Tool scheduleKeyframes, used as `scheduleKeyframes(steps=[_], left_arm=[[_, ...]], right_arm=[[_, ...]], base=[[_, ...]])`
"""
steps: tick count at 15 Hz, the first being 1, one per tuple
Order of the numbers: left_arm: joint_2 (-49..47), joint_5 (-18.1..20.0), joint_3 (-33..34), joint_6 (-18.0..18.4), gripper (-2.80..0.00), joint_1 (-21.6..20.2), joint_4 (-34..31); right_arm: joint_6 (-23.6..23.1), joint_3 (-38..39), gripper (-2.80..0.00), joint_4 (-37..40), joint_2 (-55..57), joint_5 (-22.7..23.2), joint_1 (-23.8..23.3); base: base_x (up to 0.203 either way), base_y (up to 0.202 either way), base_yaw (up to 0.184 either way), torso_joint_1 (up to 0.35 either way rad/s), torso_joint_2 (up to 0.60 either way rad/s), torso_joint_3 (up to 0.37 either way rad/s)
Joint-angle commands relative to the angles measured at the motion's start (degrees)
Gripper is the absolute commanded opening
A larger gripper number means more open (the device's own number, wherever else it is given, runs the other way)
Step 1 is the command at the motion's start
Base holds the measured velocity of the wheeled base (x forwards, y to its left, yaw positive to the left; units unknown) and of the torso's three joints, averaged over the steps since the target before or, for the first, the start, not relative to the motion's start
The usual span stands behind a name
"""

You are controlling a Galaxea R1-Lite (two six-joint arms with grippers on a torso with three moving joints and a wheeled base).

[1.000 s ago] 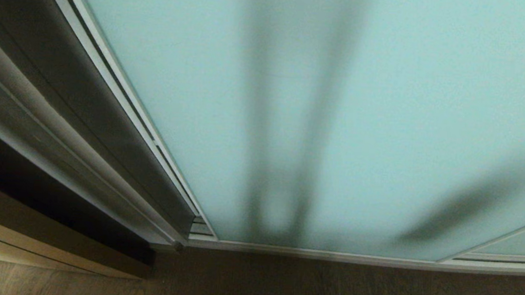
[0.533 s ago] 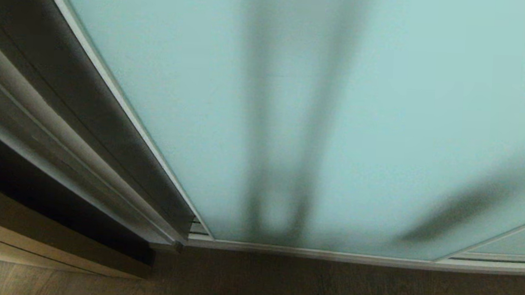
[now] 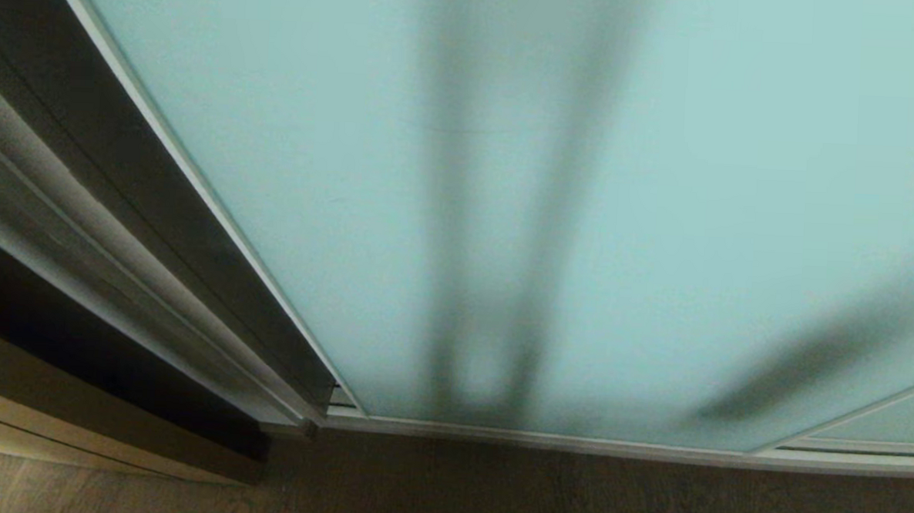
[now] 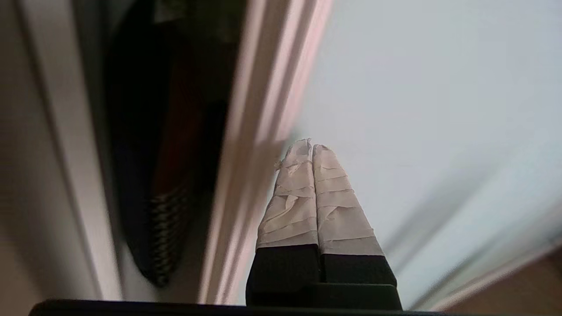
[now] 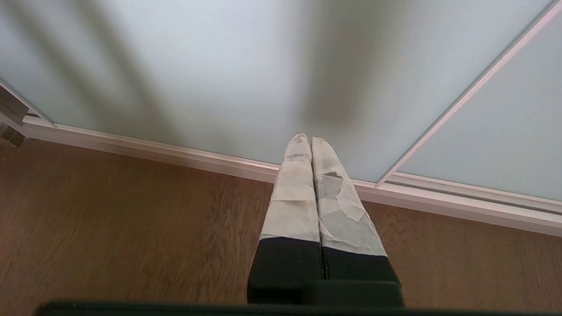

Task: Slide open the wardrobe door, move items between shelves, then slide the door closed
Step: Close the door

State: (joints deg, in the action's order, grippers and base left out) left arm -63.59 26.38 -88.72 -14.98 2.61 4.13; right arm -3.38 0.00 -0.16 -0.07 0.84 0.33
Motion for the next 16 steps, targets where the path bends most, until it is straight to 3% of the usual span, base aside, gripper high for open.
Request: scheduleKeyframes(steps=[1, 6, 9, 12, 13, 16], left_arm=[[0.8, -1.2, 0.3, 0.5, -2.80, -1.8, 0.2], [2.5, -2.9, 1.6, 1.6, -2.80, -3.2, 0.2], [5.7, 3.2, 0.2, 0.9, -2.80, -3.1, 0.1], [7.4, 8.7, -2.9, -5.6, -2.80, -3.1, -0.2], [6.9, 9.9, -3.8, -7.2, -2.80, -3.1, -1.0], [2.3, 10.1, -4.1, -7.7, -2.80, -3.1, -1.8]], right_arm=[[-0.1, 0.0, -2.80, 0.0, -0.1, 0.0, 0.0], [-0.1, 0.0, -2.80, 0.0, -0.1, 0.0, 0.0], [-0.1, 0.0, -2.80, 0.0, -0.1, 0.0, 0.0], [-0.1, 0.0, -2.80, 0.0, -0.1, 0.0, 0.0], [-0.1, 0.0, -2.80, 0.0, -0.1, 0.0, 0.0], [-0.1, 0.0, -2.80, 0.0, -0.1, 0.0, 0.0]], base=[[0.000, 0.000, 0.000, 0.000, 0.00, 0.000], [0.000, 0.000, 0.000, 0.000, 0.00, 0.000], [0.000, 0.000, 0.000, 0.000, 0.00, 0.000], [0.000, 0.000, 0.000, 0.000, 0.00, 0.000], [0.000, 0.000, 0.000, 0.000, 0.00, 0.000], [0.000, 0.000, 0.000, 0.000, 0.00, 0.000]])
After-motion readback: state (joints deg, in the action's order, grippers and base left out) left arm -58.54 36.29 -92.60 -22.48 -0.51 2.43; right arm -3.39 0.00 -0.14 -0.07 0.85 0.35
